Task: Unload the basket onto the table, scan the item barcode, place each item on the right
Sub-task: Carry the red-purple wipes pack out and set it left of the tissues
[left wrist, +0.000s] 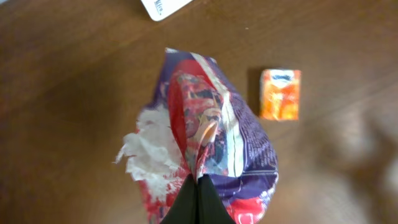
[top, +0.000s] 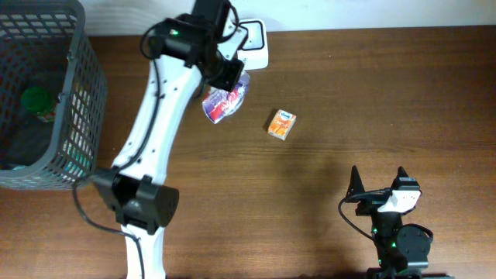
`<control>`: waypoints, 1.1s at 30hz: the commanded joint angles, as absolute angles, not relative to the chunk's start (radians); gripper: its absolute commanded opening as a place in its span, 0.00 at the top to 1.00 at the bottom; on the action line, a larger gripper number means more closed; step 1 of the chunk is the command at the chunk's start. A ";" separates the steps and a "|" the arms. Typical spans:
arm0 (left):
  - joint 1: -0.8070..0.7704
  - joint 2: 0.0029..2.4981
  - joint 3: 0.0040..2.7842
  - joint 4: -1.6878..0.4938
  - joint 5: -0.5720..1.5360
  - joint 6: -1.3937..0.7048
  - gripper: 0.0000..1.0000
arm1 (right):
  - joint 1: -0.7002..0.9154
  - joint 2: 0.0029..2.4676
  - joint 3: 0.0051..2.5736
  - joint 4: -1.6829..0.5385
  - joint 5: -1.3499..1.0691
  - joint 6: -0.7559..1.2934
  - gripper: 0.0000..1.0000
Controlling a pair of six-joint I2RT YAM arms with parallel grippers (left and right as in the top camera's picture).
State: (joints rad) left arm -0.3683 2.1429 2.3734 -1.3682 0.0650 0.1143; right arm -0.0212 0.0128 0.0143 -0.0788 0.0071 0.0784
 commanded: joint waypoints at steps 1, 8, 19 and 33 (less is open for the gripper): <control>-0.369 2.190 2.290 -1.267 0.019 0.236 1.00 | -0.027 0.006 0.006 -0.081 0.015 0.078 0.01; -0.368 2.227 2.143 -1.279 0.061 0.285 0.63 | -0.027 0.006 0.006 -0.081 0.015 0.078 0.01; -0.289 2.035 2.423 -1.376 0.192 0.067 0.02 | -0.027 0.006 0.006 -0.081 0.015 0.078 0.01; 0.416 1.882 2.335 -1.443 -0.135 -0.325 0.01 | -0.027 0.006 0.006 -0.081 0.015 0.078 0.01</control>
